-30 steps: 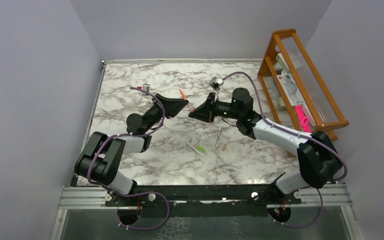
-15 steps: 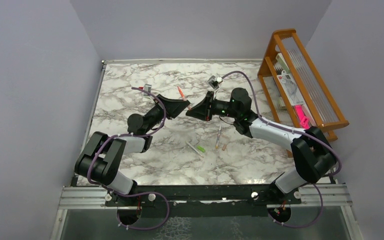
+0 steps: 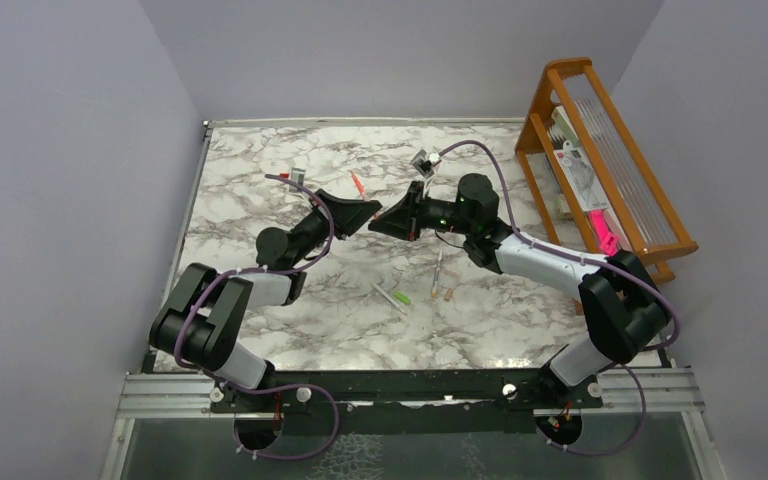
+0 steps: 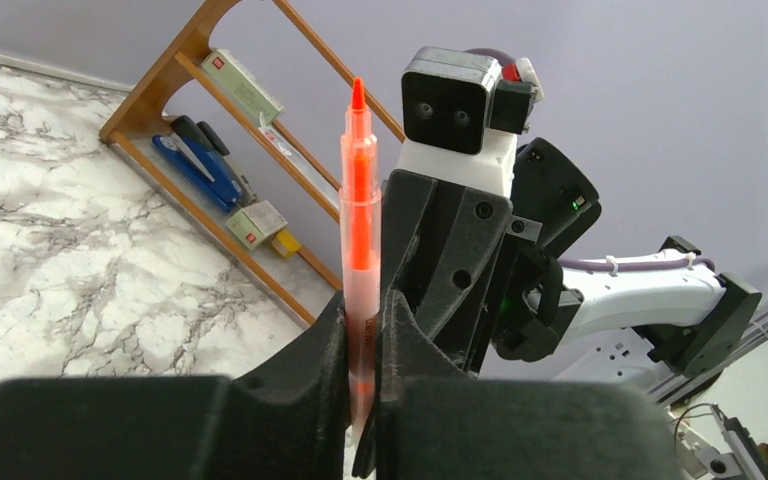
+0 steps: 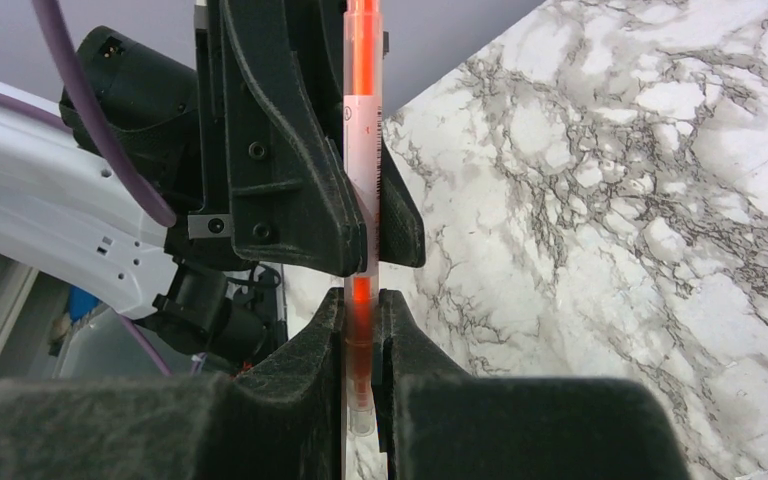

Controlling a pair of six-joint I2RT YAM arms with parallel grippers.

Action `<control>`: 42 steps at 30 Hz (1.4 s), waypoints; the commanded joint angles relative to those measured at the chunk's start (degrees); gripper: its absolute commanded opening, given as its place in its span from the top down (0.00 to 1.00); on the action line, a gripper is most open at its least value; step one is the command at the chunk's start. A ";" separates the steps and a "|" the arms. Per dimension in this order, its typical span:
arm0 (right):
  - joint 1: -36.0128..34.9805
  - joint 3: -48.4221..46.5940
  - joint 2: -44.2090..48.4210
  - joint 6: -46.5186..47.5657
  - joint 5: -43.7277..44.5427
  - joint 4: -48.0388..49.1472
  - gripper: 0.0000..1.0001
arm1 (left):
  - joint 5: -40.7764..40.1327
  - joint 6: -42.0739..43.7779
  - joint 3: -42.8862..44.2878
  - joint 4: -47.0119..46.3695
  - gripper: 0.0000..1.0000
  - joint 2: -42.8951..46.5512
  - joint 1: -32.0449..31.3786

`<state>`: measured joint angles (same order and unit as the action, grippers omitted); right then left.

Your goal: Insert the pens into the pen caps

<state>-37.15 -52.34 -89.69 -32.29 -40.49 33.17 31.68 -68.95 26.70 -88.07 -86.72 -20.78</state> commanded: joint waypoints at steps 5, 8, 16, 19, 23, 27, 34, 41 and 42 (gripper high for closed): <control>-0.45 -0.27 1.37 2.23 2.29 -1.15 0.80 | 0.35 -0.47 2.13 -11.70 1.00 -0.34 -0.32; -0.46 1.01 5.37 5.72 9.05 -7.49 0.54 | 1.58 4.86 3.18 -4.09 1.00 0.69 -0.27; -0.29 -2.78 11.75 11.24 47.98 -41.55 0.36 | -8.28 30.88 6.08 33.70 1.00 11.65 -1.26; -0.08 -2.36 11.92 6.85 60.63 -49.94 0.44 | -13.27 36.22 6.20 41.41 1.00 14.64 -2.69; 0.76 0.07 11.74 4.17 61.24 -53.42 0.47 | -16.38 40.42 6.20 46.61 1.00 16.84 -5.97; 2.08 1.35 9.16 1.27 58.59 -55.76 0.66 | -17.20 41.87 6.17 48.51 1.00 16.75 -8.13; 2.25 4.90 8.11 1.05 53.05 -53.54 0.97 | -16.92 41.88 6.28 48.72 1.00 16.01 -9.12; 2.25 10.76 9.80 -1.80 47.51 -50.01 0.99 | -16.76 41.80 6.16 48.80 1.00 15.38 -9.26; 2.25 11.32 9.83 -1.95 47.07 -49.50 0.99 | -16.80 41.75 6.24 48.81 1.00 15.24 -9.25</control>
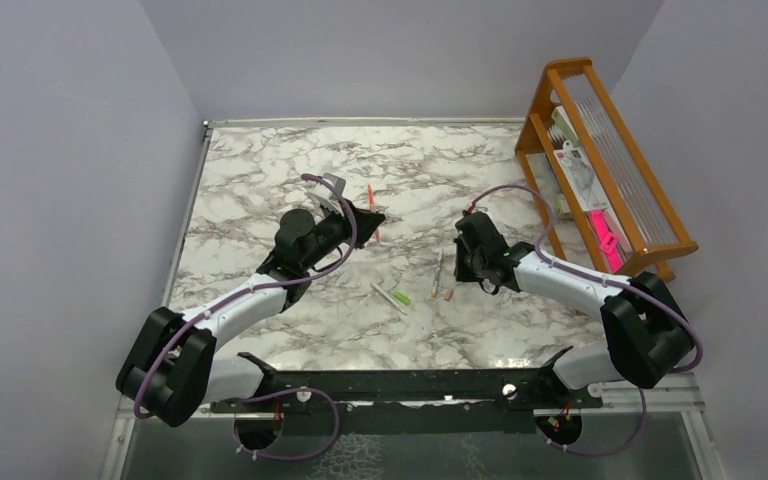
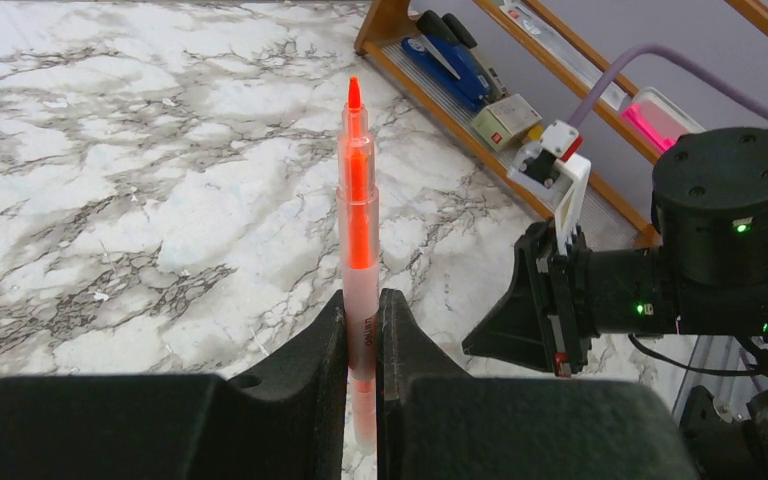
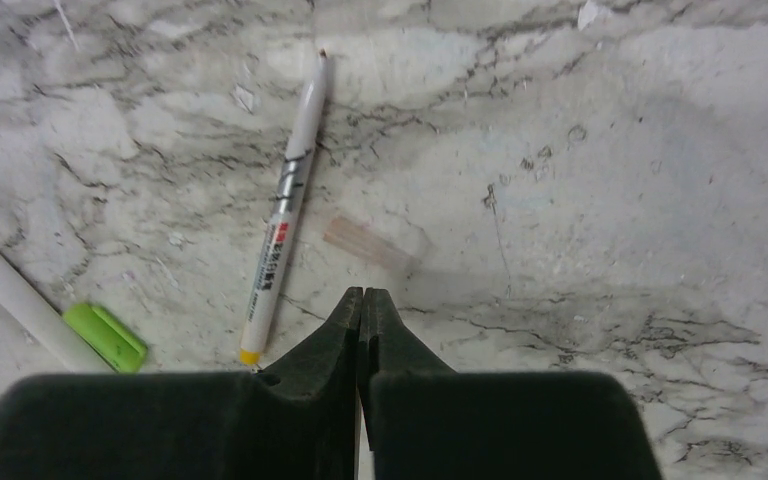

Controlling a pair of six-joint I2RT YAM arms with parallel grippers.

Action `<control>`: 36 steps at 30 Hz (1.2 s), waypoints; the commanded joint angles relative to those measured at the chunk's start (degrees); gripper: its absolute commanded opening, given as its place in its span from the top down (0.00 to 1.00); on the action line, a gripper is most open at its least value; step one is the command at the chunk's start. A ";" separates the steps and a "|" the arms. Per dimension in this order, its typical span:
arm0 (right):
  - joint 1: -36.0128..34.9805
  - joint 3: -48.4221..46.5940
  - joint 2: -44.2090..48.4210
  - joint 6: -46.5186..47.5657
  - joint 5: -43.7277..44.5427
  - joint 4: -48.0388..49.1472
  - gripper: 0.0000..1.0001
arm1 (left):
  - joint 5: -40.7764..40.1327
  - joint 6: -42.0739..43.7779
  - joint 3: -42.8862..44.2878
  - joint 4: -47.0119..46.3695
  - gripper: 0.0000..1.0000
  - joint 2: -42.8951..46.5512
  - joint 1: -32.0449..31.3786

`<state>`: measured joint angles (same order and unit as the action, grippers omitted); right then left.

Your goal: Insert the pens into the pen caps

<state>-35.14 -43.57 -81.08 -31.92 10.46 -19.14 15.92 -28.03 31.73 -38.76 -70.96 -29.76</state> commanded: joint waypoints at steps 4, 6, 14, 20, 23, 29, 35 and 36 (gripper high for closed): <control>0.24 3.16 0.01 -3.26 -3.94 2.80 0.99 | -0.47 0.49 1.40 -0.51 1.00 -0.92 -0.35; 0.24 3.30 -0.24 -3.60 -3.35 2.87 0.99 | -0.46 0.36 1.37 -0.49 1.00 -0.89 -0.39; 0.40 1.69 -2.52 -4.07 -0.42 3.10 0.99 | -0.63 0.43 0.83 -0.51 1.00 -0.59 -0.39; 0.85 0.56 -4.90 -4.28 -0.15 4.49 0.99 | -0.63 0.35 0.68 -0.38 1.00 -0.50 -0.40; 1.07 0.39 -5.67 -4.20 0.12 4.97 0.99 | -0.67 0.35 0.55 -0.27 1.00 -0.50 -0.42; 1.65 -0.31 -7.13 -3.74 1.90 5.16 0.99 | -0.54 0.35 0.59 -0.18 1.00 -0.75 -0.48; 2.06 -3.07 -10.16 -2.55 5.47 4.09 0.99 | -0.40 0.30 0.87 -0.27 1.00 -2.12 -0.55; 2.15 -3.55 -10.57 -2.46 5.85 3.84 0.99 | -0.26 0.22 0.87 -0.29 1.00 -2.23 -0.53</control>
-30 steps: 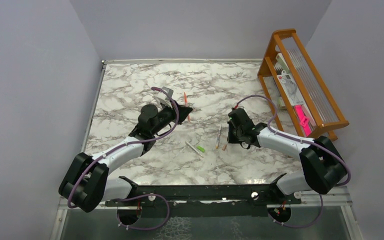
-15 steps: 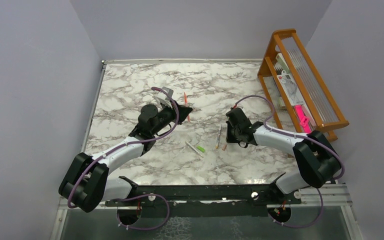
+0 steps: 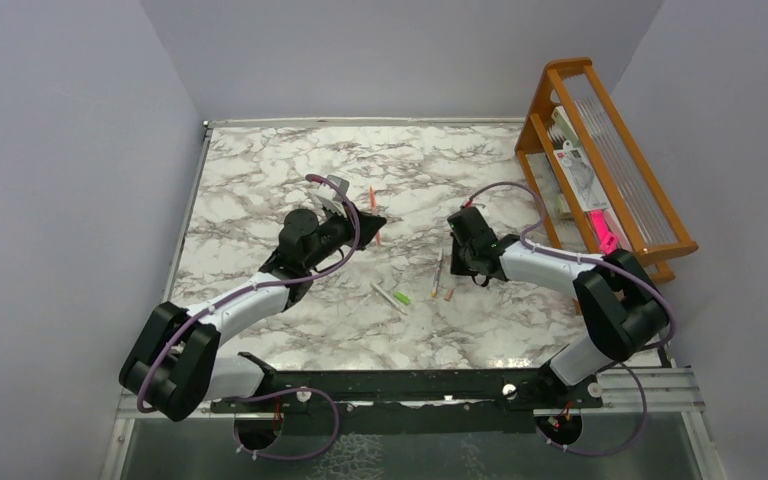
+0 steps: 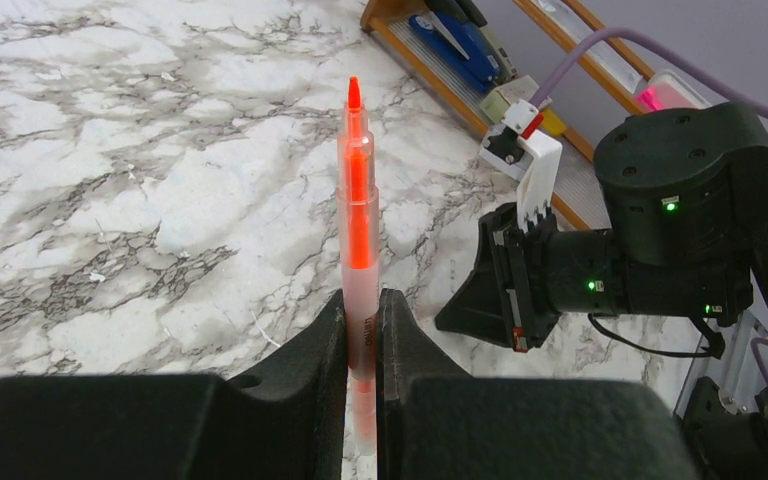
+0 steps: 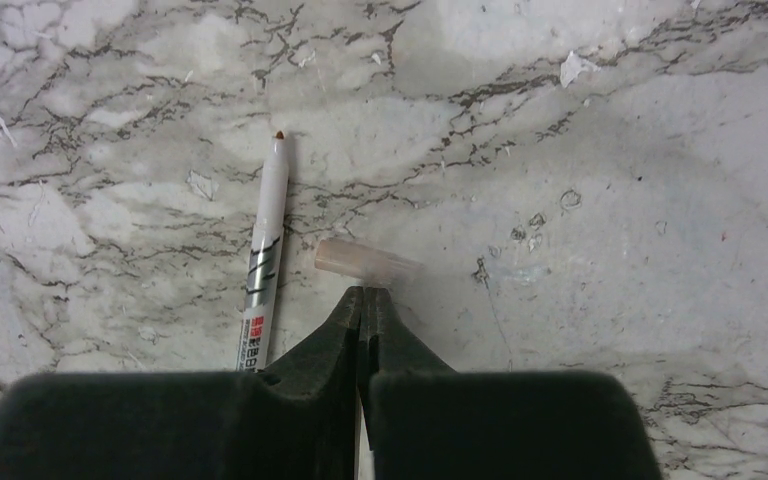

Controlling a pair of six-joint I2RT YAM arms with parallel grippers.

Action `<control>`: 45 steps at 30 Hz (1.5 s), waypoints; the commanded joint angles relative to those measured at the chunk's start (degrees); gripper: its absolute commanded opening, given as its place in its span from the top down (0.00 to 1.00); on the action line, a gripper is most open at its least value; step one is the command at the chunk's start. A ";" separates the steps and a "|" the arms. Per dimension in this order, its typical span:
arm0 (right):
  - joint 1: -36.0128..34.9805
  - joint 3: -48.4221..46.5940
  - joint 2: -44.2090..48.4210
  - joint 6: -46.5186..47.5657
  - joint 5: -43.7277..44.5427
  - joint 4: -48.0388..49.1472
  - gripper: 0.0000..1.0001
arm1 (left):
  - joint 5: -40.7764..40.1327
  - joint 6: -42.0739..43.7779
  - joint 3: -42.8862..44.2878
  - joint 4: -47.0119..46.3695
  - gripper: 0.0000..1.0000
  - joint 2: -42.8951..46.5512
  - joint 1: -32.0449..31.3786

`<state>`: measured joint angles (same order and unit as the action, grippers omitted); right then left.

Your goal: Insert the pens into the pen caps

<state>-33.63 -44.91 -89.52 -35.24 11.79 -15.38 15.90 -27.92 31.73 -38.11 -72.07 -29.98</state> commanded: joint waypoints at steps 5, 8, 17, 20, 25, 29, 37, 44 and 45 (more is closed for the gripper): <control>0.84 -3.90 -3.27 1.23 5.00 -1.02 0.98 | -0.25 0.12 0.83 -0.90 1.00 -0.84 -0.26; 0.84 -3.60 -2.96 1.20 5.22 -1.65 0.98 | -0.47 0.15 0.82 -0.93 1.00 -0.85 -0.31; 2.42 -1.72 -1.44 0.26 5.74 -1.76 0.94 | 0.00 -0.03 1.31 -0.92 1.00 -1.75 -0.39; 3.45 -1.91 -0.05 -0.38 4.81 -1.09 0.88 | 0.00 0.00 1.33 -0.97 1.00 -1.75 -0.43; 4.51 -3.26 2.66 -2.41 5.99 1.24 0.55 | -0.30 0.06 1.22 -0.93 1.00 -1.49 -0.37; 5.82 -7.88 -0.23 -0.43 5.97 3.10 0.65 | -0.34 0.06 1.23 -0.94 1.00 -1.44 -0.38; 7.69 -18.77 -13.91 2.45 4.54 2.62 0.87 | -0.41 0.10 0.69 -0.87 1.00 -0.51 -0.35; 8.06 -20.03 -16.76 1.70 3.37 1.89 0.91 | -1.18 0.49 -0.02 -0.14 1.00 0.59 -0.44; 8.05 -19.63 -16.63 1.75 3.33 1.75 0.93 | -1.22 0.58 -0.14 -0.13 1.00 0.58 -0.45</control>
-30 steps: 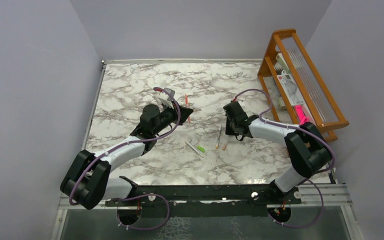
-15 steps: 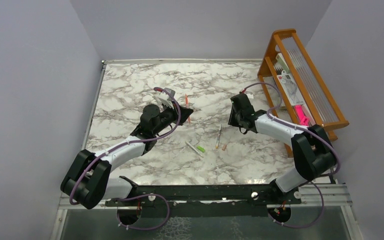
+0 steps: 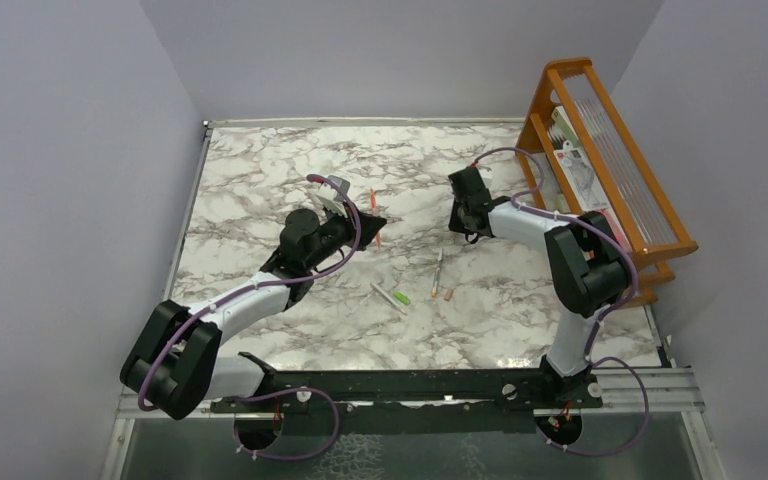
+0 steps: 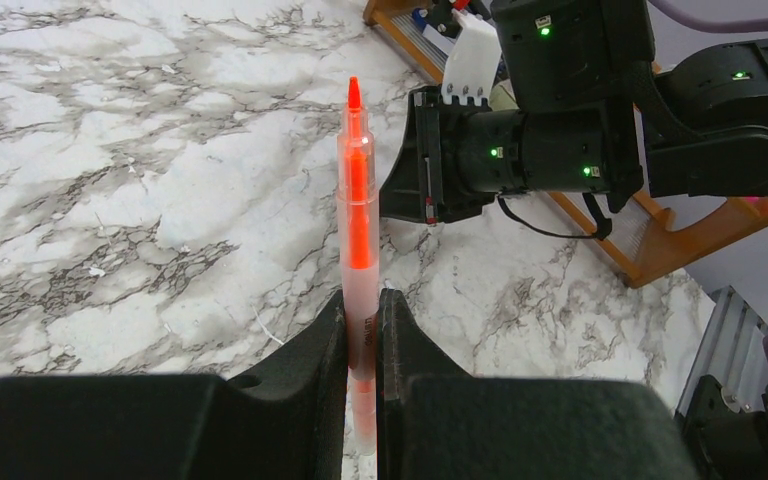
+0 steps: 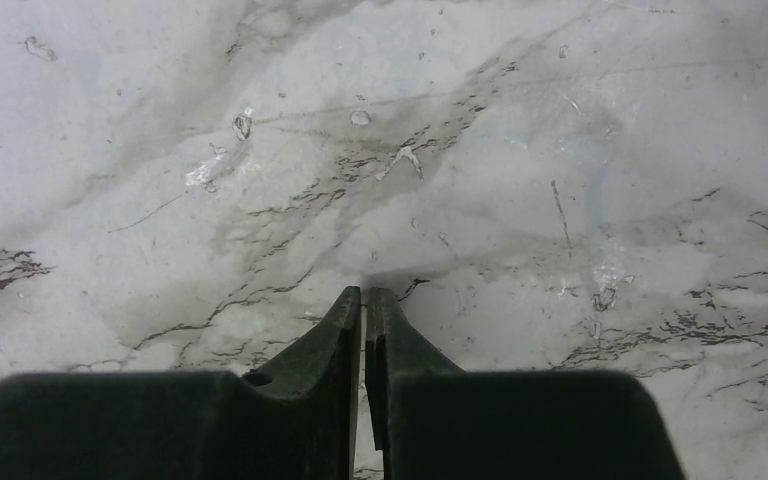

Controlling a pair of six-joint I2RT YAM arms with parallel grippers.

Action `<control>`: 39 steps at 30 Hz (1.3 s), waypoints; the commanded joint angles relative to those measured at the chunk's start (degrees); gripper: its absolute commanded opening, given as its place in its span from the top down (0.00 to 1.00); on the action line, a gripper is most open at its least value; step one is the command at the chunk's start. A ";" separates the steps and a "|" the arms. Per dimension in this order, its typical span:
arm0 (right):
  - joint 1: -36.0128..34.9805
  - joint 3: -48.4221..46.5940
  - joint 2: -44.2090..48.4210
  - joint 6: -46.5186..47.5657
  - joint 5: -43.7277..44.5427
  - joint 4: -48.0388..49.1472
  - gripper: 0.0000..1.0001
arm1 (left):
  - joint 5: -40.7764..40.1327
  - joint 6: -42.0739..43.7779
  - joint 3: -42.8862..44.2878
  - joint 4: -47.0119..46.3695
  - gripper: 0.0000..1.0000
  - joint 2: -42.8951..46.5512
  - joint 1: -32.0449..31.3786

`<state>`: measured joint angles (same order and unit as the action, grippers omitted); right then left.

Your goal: Insert the pens into the pen caps

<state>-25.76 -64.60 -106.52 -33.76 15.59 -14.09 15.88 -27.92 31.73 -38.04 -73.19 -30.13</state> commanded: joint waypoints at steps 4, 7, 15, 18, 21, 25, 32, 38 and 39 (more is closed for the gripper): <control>0.18 2.13 1.37 0.01 -0.65 0.39 0.99 | -0.95 0.34 -0.10 -0.10 1.00 1.41 -0.34; 0.18 3.91 2.58 -0.24 -1.17 1.05 0.99 | -0.85 0.19 -0.01 -0.16 1.00 1.30 -0.29; 0.18 7.19 4.99 -0.59 -3.16 1.20 0.99 | -1.06 0.06 -0.33 -0.13 1.00 1.47 -0.42; 0.18 9.04 6.03 -0.56 -4.36 1.75 0.99 | -1.11 0.06 -0.57 -0.15 1.00 1.47 -0.41; 0.19 10.79 6.99 -0.69 -5.76 2.69 0.99 | -1.12 -0.03 -0.44 -0.13 1.00 1.31 -0.39; 0.17 12.11 7.46 -0.38 -7.87 4.07 0.99 | -0.97 -0.16 -0.26 -0.17 1.00 0.88 -0.38; -0.05 10.13 4.76 0.10 -9.51 3.76 0.99 | -1.20 -0.07 -0.66 -0.17 1.00 1.32 -0.52; -0.58 12.20 7.09 -0.46 -10.55 4.11 0.99 | -1.59 -0.11 -1.09 -0.14 1.00 1.73 -0.39; -0.68 13.06 7.80 -0.56 -10.87 4.28 0.99 | -1.49 -0.18 -1.07 -0.16 1.00 1.73 -0.45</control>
<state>-25.82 -54.02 -99.77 -34.17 7.51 -9.26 15.53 -27.94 31.29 -37.95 -73.06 -30.13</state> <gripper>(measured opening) 0.012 0.121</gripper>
